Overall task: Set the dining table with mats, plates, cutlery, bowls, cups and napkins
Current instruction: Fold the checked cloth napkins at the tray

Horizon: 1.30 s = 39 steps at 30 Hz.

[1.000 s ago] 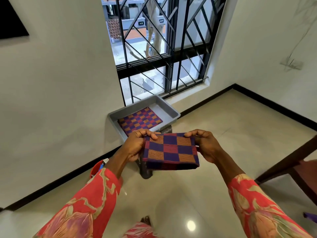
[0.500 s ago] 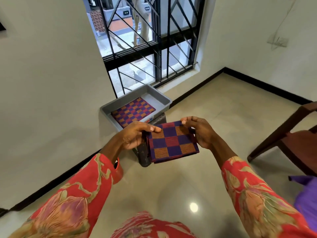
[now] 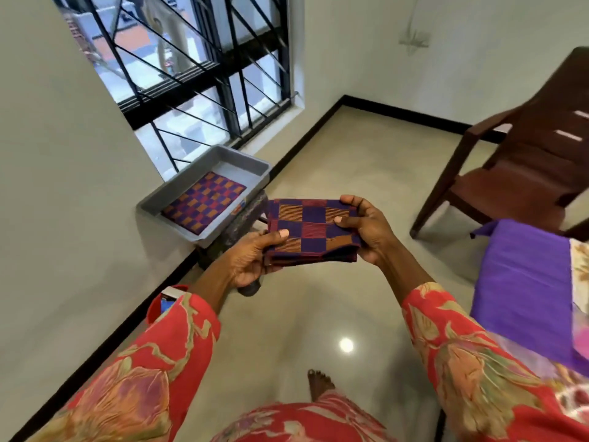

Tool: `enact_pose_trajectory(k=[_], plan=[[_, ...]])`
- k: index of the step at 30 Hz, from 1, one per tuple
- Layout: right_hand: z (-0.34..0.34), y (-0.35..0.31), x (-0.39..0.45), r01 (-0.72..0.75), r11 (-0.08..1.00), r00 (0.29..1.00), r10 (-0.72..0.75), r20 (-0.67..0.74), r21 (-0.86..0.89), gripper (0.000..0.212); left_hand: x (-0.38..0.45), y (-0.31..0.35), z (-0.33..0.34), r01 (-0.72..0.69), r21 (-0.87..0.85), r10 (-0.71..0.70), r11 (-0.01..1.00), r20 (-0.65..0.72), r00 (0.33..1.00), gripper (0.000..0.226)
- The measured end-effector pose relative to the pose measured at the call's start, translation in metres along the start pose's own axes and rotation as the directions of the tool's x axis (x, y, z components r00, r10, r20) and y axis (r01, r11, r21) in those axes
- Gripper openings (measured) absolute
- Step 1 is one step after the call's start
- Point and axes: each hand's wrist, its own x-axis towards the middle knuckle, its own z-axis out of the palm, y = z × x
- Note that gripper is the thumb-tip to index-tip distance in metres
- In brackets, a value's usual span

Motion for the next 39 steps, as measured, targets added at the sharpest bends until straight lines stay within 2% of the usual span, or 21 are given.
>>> enact_pose_trajectory(k=[2, 7, 10, 13, 16, 18, 21, 25, 32, 35, 39], plan=[[-0.006, 0.013, -0.022, 0.014, 1.0, 0.997, -0.013, -0.079, 0.017, 0.037, -0.005, -0.02, 0.0, 0.02, -0.019, -0.02, 1.0, 0.0, 1.0, 0.04], [-0.024, 0.05, -0.083, 0.003, 1.0, 0.968, -0.003, -0.251, 0.0, 0.028, -0.018, -0.064, 0.017, -0.008, -0.213, -0.011, 0.977, -0.092, 0.996, 0.007], [-0.035, 0.067, -0.126, -0.052, 0.997, 0.965, 0.035, -0.26, -0.059, 0.029, -0.028, -0.085, 0.026, -0.008, -0.342, -0.041, 0.94, -0.136, 0.99, 0.012], [-0.045, 0.083, -0.167, -0.16, 0.978, 0.965, 0.127, -0.228, -0.135, 0.029, -0.041, -0.104, 0.04, 0.063, -0.393, -0.103, 0.917, -0.081, 0.991, 0.033], [-0.056, 0.095, -0.202, -0.249, 0.955, 0.951, 0.21, -0.229, -0.159, 0.036, -0.057, -0.121, 0.065, 0.184, -0.353, -0.18, 0.917, 0.043, 0.983, 0.026], [-0.065, 0.101, -0.219, -0.268, 0.944, 0.942, 0.214, -0.259, -0.194, 0.037, -0.068, -0.13, 0.084, 0.244, -0.299, -0.219, 0.923, 0.117, 0.969, 0.025], [-0.081, 0.103, -0.237, -0.271, 0.941, 0.913, 0.185, -0.365, -0.202, 0.026, -0.074, -0.143, 0.11, 0.281, -0.234, -0.233, 0.931, 0.213, 0.949, 0.028], [-0.104, 0.097, -0.261, -0.25, 0.944, 0.851, 0.107, -0.513, -0.217, 0.036, -0.082, -0.157, 0.151, 0.294, -0.158, -0.236, 0.943, 0.308, 0.922, 0.02], [-0.163, 0.085, -0.312, -0.172, 0.979, 0.702, 0.046, -0.711, -0.107, 0.034, -0.101, -0.183, 0.233, 0.369, -0.06, -0.324, 0.927, 0.365, 0.873, 0.026], [-0.196, 0.08, -0.343, -0.126, 0.992, 0.67, 0.067, -0.739, -0.024, 0.029, -0.114, -0.195, 0.273, 0.372, 0.039, -0.361, 0.927, 0.355, 0.862, 0.021], [-0.247, 0.076, -0.385, -0.052, 0.996, 0.623, 0.088, -0.777, 0.072, 0.022, -0.127, -0.216, 0.33, 0.37, 0.131, -0.392, 0.92, 0.357, 0.848, 0.028]])
